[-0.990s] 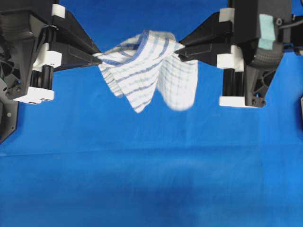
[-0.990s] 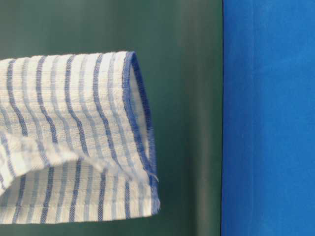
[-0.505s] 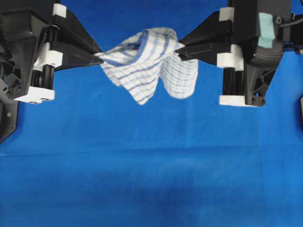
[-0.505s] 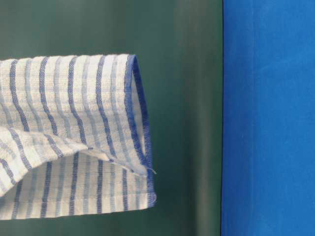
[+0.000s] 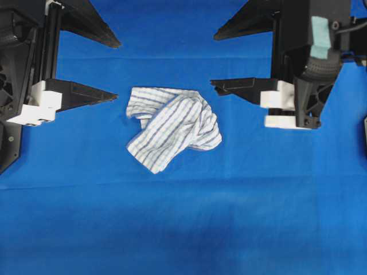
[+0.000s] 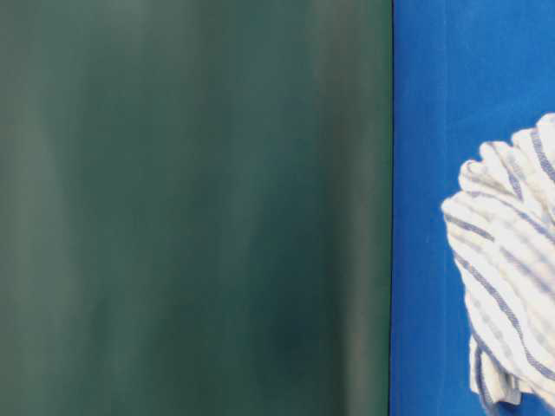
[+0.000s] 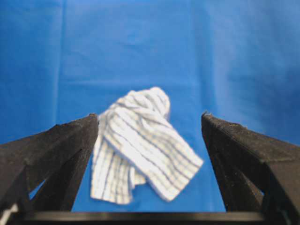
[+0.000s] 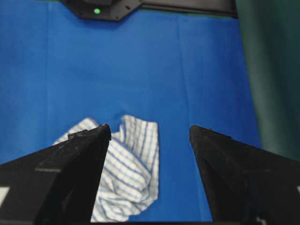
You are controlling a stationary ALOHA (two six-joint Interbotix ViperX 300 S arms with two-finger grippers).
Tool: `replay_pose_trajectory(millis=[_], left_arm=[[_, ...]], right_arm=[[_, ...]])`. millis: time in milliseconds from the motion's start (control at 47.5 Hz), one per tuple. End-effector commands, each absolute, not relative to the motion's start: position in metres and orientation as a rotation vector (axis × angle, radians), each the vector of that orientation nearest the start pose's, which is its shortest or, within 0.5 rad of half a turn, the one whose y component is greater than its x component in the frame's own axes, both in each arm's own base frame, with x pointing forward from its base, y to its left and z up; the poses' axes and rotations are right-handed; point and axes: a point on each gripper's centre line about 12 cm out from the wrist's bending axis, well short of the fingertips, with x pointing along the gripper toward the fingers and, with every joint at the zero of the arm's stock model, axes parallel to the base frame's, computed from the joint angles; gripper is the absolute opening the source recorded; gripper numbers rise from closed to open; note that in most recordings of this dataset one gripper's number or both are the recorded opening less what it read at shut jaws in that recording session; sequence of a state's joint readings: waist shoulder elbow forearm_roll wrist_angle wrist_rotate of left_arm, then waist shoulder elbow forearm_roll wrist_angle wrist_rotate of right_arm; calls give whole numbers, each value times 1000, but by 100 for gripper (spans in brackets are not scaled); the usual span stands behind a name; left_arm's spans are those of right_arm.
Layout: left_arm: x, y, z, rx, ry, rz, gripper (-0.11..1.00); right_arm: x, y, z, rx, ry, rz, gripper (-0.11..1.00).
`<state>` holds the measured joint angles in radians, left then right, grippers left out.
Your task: Lift the towel with both arms.
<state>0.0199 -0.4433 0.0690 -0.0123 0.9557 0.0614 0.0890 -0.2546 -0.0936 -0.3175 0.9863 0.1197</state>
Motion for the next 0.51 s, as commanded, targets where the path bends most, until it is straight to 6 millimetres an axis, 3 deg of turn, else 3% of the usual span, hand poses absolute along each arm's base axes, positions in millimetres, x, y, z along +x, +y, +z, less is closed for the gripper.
replay_pose_trajectory(millis=[0, 126, 484], left_arm=[[300, 4, 472, 38, 561, -9, 91], [307, 4, 444, 34, 626, -11, 91], [323, -2, 344, 38, 701, -29, 91]], right_arm=[[356, 1, 475, -159, 593, -151, 67], [358, 2, 458, -159, 635, -146, 67], [364, 10, 375, -116, 759, -99, 67]])
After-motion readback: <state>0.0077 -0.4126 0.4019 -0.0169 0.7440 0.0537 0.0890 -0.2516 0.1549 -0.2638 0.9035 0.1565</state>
